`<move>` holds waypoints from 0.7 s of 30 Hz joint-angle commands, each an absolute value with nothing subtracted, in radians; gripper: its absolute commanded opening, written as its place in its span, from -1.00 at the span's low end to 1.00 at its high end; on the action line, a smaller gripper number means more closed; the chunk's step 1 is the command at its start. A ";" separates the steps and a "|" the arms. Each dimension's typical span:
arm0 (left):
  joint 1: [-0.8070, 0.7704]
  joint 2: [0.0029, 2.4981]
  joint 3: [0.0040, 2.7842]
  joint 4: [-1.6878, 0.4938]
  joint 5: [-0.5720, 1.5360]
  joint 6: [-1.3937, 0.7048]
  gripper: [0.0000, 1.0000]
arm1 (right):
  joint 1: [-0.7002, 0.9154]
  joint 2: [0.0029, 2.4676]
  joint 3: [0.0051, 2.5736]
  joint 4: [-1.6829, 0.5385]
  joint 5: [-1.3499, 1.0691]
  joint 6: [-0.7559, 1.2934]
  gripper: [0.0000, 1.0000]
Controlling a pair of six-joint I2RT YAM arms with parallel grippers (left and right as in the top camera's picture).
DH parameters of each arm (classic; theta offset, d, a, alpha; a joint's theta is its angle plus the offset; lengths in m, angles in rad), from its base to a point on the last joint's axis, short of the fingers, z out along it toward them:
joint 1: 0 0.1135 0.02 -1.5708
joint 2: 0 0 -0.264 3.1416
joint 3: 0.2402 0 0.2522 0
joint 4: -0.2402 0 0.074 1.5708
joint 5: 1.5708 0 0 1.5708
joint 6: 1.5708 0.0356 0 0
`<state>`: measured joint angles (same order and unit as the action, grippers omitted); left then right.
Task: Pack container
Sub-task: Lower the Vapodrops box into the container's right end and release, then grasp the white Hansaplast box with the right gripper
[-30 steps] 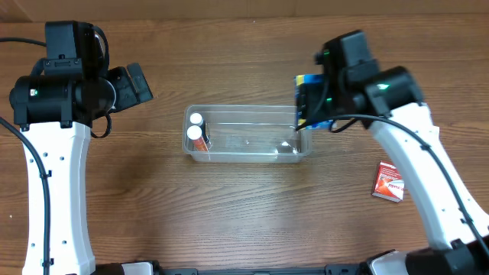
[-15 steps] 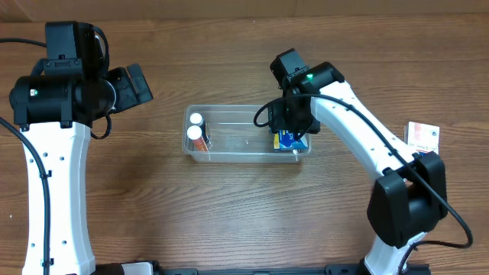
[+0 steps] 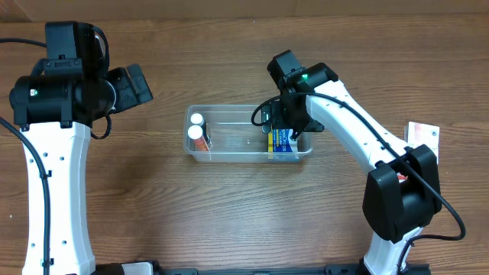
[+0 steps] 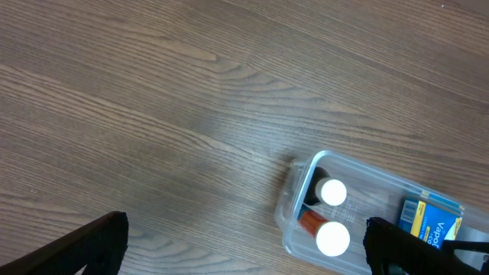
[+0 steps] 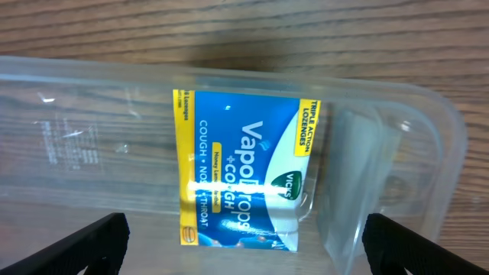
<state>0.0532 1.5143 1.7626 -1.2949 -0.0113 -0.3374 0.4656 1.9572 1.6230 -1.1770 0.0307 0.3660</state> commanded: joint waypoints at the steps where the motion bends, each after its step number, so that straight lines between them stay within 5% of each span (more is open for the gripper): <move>1: 0.054 1.517 1.768 -1.298 -0.004 -0.336 1.00 | 0.454 1.837 1.699 -1.177 0.170 0.364 1.00; 7: 0.054 1.517 1.768 -1.303 -0.004 -0.336 1.00 | 0.255 1.628 1.778 -1.195 0.262 0.363 1.00; 9: 0.054 1.517 1.768 -1.305 -0.004 -0.336 1.00 | 0.080 1.591 1.778 -1.225 0.261 0.361 1.00; 14: 0.054 1.517 1.768 -1.306 -0.007 -0.325 1.00 | -0.256 1.645 1.733 -1.250 0.150 0.187 1.00; 21: 0.054 1.517 1.768 -1.306 -0.007 -0.325 1.00 | -0.445 1.817 1.622 -1.217 0.112 0.093 1.00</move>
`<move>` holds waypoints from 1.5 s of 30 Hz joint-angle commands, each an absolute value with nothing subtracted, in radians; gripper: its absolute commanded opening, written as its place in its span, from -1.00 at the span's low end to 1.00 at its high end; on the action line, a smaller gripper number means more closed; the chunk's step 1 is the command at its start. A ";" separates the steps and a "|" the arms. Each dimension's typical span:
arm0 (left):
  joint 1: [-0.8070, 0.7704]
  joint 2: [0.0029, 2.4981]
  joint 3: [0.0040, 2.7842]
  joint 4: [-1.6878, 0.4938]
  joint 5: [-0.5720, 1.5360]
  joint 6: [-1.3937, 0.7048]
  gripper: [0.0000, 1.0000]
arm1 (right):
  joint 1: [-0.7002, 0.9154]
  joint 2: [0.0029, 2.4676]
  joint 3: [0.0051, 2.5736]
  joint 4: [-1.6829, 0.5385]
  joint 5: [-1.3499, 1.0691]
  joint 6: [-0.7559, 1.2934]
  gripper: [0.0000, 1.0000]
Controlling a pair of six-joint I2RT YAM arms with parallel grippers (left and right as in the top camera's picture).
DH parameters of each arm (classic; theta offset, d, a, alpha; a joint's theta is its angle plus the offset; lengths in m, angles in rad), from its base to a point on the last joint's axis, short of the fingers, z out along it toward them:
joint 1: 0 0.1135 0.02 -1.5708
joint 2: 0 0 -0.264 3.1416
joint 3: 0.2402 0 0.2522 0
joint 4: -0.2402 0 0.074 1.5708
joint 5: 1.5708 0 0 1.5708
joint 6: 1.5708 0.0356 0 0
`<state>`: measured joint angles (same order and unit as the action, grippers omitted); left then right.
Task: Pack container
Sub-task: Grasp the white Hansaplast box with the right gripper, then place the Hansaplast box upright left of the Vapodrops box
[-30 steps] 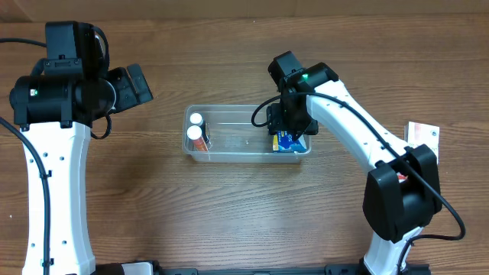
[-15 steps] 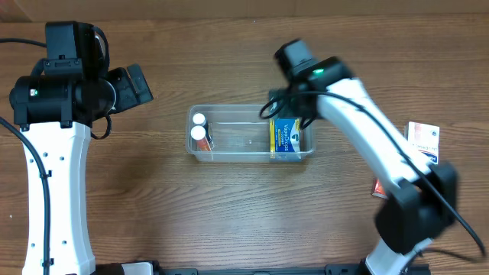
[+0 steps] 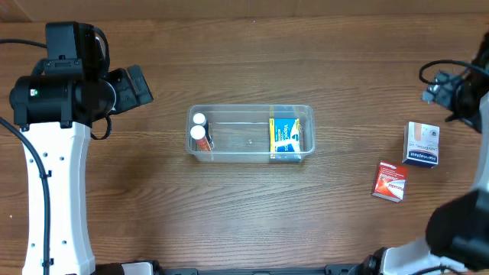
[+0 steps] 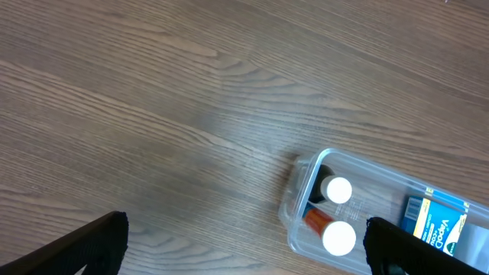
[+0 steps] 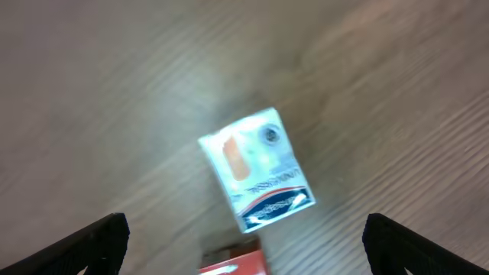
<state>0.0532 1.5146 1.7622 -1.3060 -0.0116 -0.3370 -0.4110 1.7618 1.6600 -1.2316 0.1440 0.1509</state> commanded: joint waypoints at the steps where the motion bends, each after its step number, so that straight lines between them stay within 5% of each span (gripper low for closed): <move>1: 0.054 1.517 1.768 -1.306 -0.007 -0.325 1.00 | -0.455 1.843 1.608 -1.213 0.111 0.078 1.00; 32: 0.054 1.517 1.768 -1.309 -0.007 -0.324 1.00 | -0.479 1.979 1.323 -0.902 0.031 -0.139 1.00; 45: 0.054 1.517 1.768 -1.309 -0.007 -0.316 1.00 | -0.475 1.979 1.324 -0.895 0.023 -0.074 0.54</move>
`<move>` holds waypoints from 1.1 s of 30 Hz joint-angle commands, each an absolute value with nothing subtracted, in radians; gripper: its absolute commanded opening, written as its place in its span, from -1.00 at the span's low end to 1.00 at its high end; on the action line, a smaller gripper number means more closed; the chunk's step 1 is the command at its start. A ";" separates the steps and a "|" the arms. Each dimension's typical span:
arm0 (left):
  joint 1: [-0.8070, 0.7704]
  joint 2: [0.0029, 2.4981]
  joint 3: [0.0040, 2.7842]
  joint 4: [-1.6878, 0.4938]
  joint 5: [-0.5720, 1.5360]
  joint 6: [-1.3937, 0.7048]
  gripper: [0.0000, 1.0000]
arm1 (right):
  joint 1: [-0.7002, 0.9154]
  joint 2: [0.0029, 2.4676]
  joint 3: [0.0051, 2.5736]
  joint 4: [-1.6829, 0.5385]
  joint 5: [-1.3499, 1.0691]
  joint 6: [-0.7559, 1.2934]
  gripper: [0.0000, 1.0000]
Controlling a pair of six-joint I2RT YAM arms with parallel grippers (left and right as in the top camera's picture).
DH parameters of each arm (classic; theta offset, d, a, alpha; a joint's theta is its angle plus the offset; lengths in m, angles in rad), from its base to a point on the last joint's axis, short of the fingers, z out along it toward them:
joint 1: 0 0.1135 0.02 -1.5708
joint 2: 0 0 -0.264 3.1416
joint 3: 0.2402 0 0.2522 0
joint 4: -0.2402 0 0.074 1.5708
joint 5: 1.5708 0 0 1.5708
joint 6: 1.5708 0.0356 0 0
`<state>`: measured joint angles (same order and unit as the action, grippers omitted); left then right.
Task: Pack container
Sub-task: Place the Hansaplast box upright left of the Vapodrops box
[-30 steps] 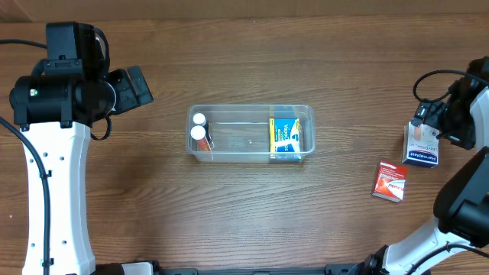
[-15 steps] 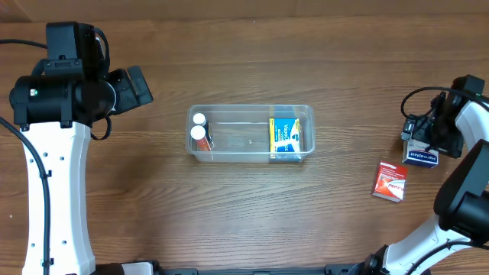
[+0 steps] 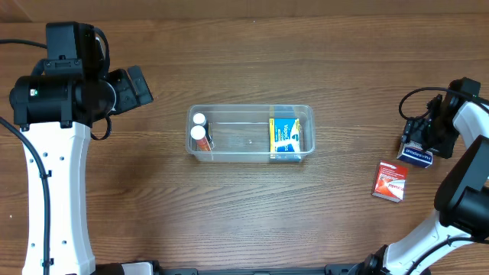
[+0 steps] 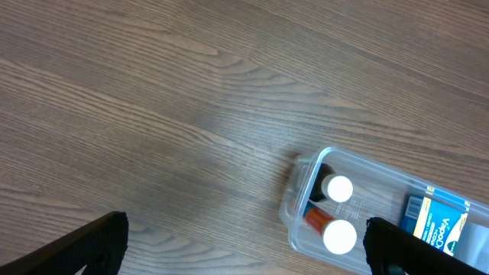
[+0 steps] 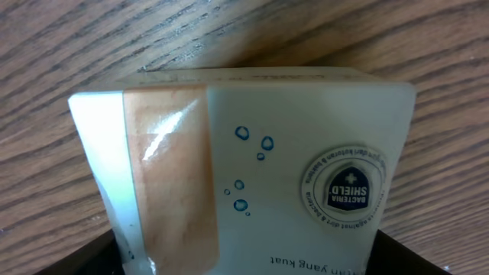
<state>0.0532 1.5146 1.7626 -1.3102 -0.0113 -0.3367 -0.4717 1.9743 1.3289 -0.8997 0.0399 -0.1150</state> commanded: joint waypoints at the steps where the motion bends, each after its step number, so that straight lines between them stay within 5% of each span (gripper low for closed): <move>1: 0.054 1.517 1.768 -1.309 -0.007 -0.317 1.00 | -0.471 1.971 1.325 -0.896 0.019 -0.074 0.49; 10: 0.054 1.517 1.768 -1.308 -0.007 -0.317 1.00 | -0.305 1.733 1.494 -1.062 0.020 0.050 0.36; 19: 0.054 1.517 1.768 -1.305 -0.010 -0.310 1.00 | 0.190 1.433 1.522 -1.121 0.020 0.191 0.35; 25: 0.054 1.517 1.768 -1.305 -0.010 -0.310 1.00 | 0.482 1.479 1.520 -1.068 0.020 0.370 0.36; 33: 0.054 1.517 1.768 -1.305 -0.010 -0.310 1.00 | 0.614 1.731 1.520 -0.951 0.019 0.514 0.37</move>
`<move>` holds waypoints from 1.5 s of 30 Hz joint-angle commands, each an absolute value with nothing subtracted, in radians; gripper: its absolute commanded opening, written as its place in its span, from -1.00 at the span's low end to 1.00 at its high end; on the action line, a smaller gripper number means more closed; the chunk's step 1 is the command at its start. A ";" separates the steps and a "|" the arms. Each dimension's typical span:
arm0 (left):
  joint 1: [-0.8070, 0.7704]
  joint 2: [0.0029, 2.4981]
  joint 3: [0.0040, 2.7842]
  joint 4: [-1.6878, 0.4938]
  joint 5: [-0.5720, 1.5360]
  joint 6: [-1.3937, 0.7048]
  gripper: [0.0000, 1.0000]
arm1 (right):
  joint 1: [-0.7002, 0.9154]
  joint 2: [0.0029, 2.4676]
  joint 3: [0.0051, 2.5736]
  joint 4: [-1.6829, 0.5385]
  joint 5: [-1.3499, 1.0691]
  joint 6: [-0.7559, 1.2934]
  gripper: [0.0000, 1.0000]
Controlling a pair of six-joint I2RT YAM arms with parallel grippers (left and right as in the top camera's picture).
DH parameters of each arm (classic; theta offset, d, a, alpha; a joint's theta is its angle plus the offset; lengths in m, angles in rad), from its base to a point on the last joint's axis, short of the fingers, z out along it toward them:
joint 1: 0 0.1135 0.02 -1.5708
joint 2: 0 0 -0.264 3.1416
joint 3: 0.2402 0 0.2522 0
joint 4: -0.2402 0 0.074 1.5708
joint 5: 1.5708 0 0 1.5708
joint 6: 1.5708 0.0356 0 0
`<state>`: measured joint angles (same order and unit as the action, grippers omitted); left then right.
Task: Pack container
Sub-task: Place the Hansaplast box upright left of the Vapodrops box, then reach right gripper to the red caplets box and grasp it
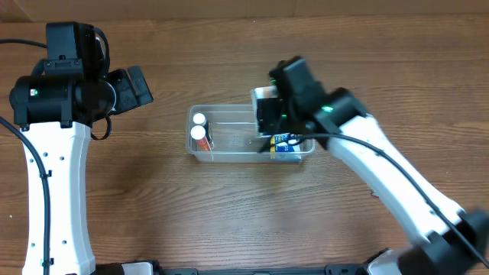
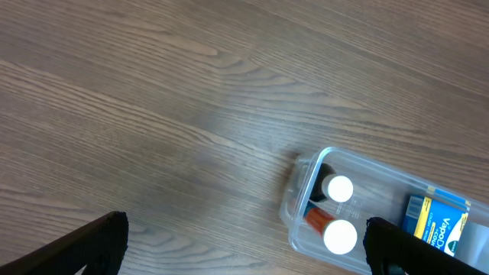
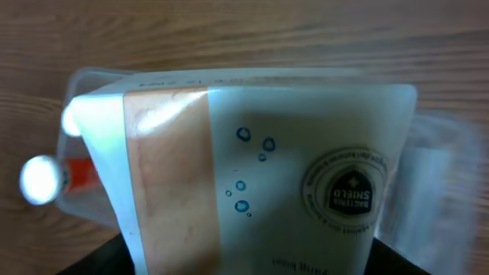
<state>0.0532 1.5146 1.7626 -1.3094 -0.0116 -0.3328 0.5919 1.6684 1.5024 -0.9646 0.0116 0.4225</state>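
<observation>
A clear plastic container lies mid-table holding two white-capped bottles at its left end and a blue-and-yellow lozenge packet at its right end. My right gripper is shut on a white bandage box above the container's right half. In the right wrist view the box fills the frame, with the container and a bottle cap beneath it. My left gripper hangs open far left of the container, its fingers apart over bare wood.
The wooden table spreads all around the container. My left arm's white link stands along the left side. My right arm crosses the table's right half and covers what lies under it.
My right gripper was down on the white bandage box at the table's far right. Now it holds that box above the container's right half. The left arm is unchanged.
My right gripper first stood open over the lozenge packet in the container. Then it was at the far right above the white box, beside a red box, then shut round the white box. Now the box hangs over the container.
</observation>
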 commanded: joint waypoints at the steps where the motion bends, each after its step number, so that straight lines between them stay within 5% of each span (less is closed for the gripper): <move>1: 0.054 1.517 1.768 -1.306 -0.010 -0.310 1.00 | 0.622 1.761 1.520 -0.947 0.019 0.543 0.37; 13: 0.054 1.517 1.768 -1.306 -0.010 -0.310 1.00 | 0.635 1.865 1.497 -0.868 0.012 0.554 0.40; 18: 0.054 1.517 1.768 -1.306 -0.010 -0.310 1.00 | 0.635 1.865 1.497 -0.872 0.012 0.554 0.86; 26: 0.054 1.517 1.768 -1.307 -0.011 -0.310 1.00 | 0.613 1.847 1.530 -0.927 0.070 0.493 0.97; 30: 0.054 1.517 1.768 -1.313 -0.011 -0.309 1.00 | 0.501 1.742 1.633 -1.063 0.228 0.494 1.00; 38: 0.054 1.517 1.768 -1.313 -0.011 -0.309 1.00 | 0.113 1.523 1.640 -1.284 0.171 0.480 1.00; 45: 0.054 1.517 1.768 -1.311 -0.011 -0.309 1.00 | -0.017 1.156 1.420 -1.354 0.065 0.426 1.00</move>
